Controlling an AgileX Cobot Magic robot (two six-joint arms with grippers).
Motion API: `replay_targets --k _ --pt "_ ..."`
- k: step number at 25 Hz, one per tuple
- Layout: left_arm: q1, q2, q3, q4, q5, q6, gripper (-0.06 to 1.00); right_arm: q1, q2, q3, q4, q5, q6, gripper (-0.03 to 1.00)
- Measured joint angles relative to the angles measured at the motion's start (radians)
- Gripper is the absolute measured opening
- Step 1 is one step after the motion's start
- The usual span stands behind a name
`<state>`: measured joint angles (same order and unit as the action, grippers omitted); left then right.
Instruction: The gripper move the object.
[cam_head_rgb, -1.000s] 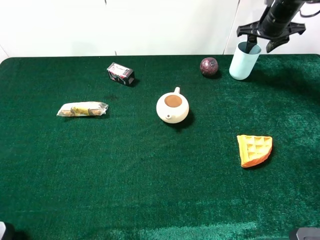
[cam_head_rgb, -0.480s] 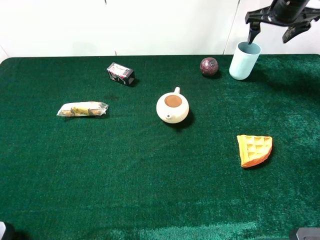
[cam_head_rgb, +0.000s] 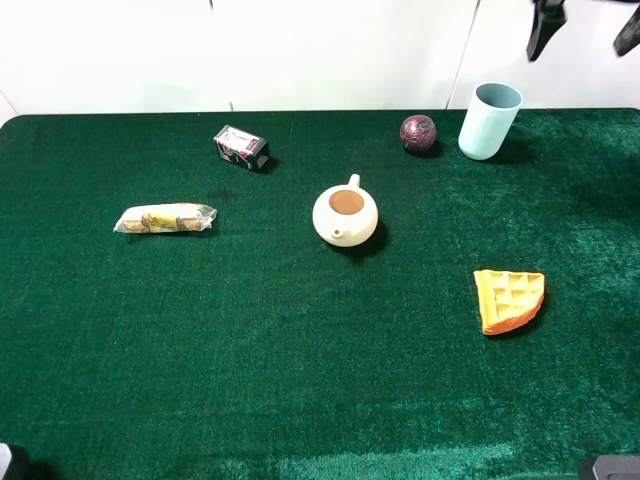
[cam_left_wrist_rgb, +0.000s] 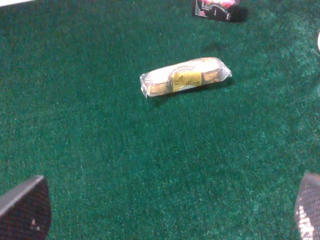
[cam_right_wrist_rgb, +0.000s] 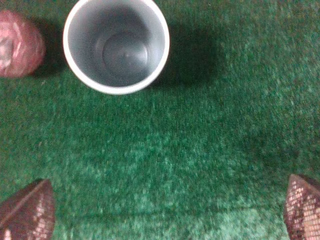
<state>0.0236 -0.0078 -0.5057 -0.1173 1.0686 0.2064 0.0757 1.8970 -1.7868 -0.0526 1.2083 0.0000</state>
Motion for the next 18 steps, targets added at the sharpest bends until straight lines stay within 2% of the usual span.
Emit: replay_targets --k 8,18 --pt "0.0 0.0 0.0 0.0 0.0 0.0 0.99 0.0 -0.177 0.06 0.053 0.006 -0.031 0.69" --pt "0.0 0.0 0.0 0.0 0.0 0.0 0.99 0.0 -0.521 0.304 0.063 0.008 -0.033 0.69"
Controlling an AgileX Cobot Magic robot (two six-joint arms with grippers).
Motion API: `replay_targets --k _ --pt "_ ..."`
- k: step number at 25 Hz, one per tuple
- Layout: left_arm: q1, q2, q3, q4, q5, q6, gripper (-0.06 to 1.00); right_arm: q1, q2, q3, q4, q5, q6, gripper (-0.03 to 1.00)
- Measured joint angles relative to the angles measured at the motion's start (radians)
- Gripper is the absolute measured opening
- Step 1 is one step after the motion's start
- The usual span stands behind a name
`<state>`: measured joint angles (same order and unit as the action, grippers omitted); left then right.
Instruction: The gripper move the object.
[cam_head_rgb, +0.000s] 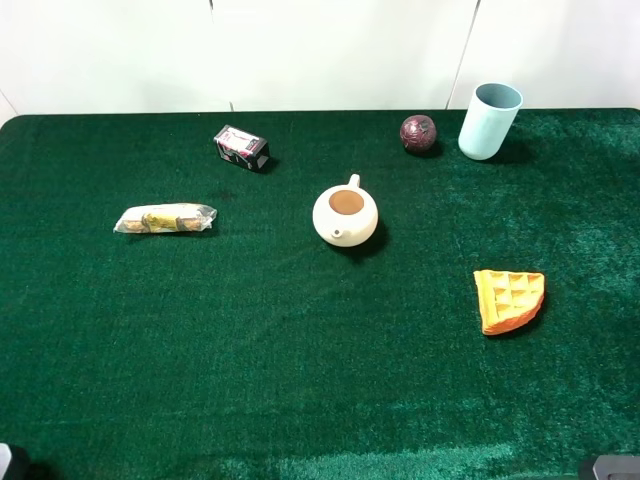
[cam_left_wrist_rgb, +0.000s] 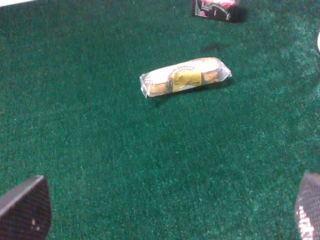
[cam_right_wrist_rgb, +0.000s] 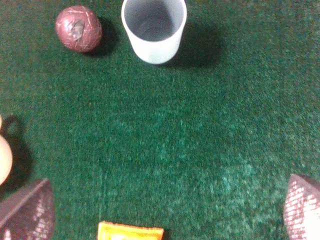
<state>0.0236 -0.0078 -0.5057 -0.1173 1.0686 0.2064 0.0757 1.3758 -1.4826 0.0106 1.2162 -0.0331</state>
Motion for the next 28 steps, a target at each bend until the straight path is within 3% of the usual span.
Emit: replay_targets --k 21,28 --pt "0.0 0.0 0.0 0.0 0.0 0.0 0.99 0.0 -0.757 0.595 0.016 0.003 0.0 0.69" --pt "0.0 0.0 0.0 0.0 0.0 0.0 0.99 0.0 -1.035 0.769 0.06 -0.073 0.007 0.69"
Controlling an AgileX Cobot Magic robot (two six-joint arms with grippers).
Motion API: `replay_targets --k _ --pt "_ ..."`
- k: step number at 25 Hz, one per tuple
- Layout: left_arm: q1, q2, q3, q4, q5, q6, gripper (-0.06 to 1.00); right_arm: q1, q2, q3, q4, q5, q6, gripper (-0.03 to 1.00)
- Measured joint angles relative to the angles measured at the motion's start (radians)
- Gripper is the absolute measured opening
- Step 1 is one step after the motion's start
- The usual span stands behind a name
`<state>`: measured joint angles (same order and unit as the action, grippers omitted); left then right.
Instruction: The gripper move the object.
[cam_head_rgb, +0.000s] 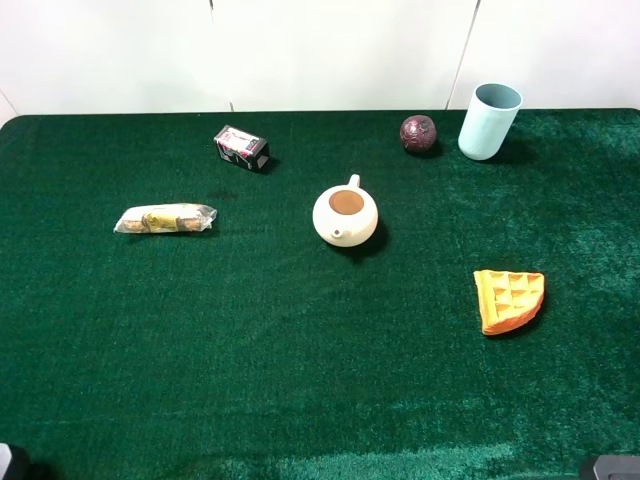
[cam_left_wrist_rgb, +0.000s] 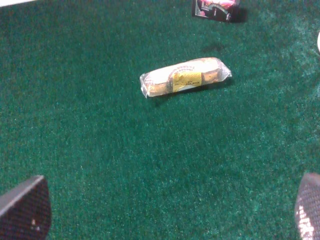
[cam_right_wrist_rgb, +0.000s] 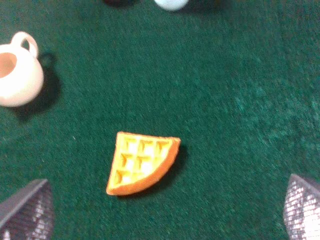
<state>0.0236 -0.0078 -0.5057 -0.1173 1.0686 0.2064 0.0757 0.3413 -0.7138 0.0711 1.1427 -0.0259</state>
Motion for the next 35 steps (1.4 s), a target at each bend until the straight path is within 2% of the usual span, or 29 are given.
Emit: replay_targets --k 11,23,35 --pt "0.0 0.0 0.0 0.0 0.0 0.0 0.99 0.0 -0.338 0.181 0.013 -0.034 0.0 0.69" --pt "0.0 0.0 0.0 0.0 0.0 0.0 0.99 0.0 -0.348 0.218 -0.036 -0.109 0.0 0.69" --pt "0.0 0.0 0.0 0.0 0.0 0.0 0.99 0.0 -0.348 0.218 -0.038 -0.114 0.0 0.69"
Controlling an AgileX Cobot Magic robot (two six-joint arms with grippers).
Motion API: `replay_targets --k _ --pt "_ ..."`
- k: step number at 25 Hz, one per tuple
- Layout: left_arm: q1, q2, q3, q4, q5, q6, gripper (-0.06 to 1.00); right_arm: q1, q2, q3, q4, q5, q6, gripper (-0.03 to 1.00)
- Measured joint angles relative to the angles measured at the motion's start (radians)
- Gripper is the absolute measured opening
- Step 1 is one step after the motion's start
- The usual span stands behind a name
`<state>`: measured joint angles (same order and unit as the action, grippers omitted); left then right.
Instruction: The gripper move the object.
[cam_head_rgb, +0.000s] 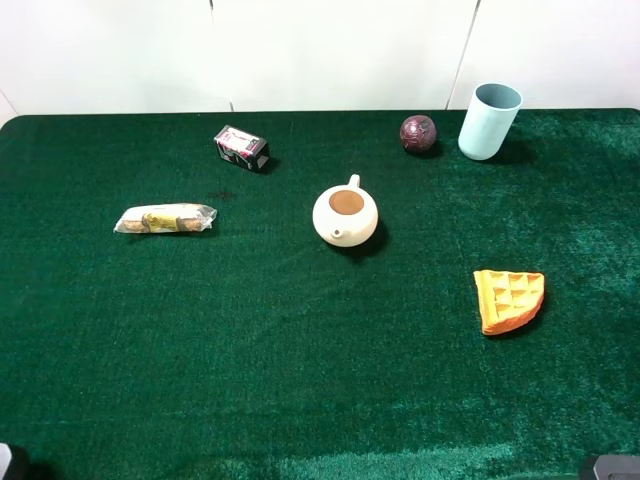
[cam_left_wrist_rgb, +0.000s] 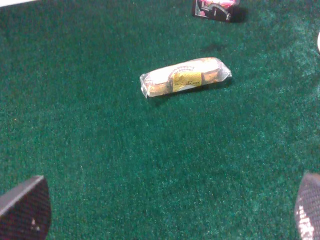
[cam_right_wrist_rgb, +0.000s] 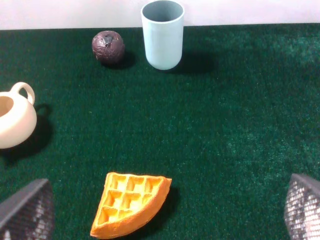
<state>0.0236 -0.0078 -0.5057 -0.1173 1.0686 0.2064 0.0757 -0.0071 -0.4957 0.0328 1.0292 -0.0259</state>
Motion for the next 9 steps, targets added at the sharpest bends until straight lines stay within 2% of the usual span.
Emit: replay_targets --k 9 --pt "0.0 0.0 0.0 0.0 0.0 0.0 0.99 0.0 0.0 0.0 0.0 0.0 0.0 0.69"
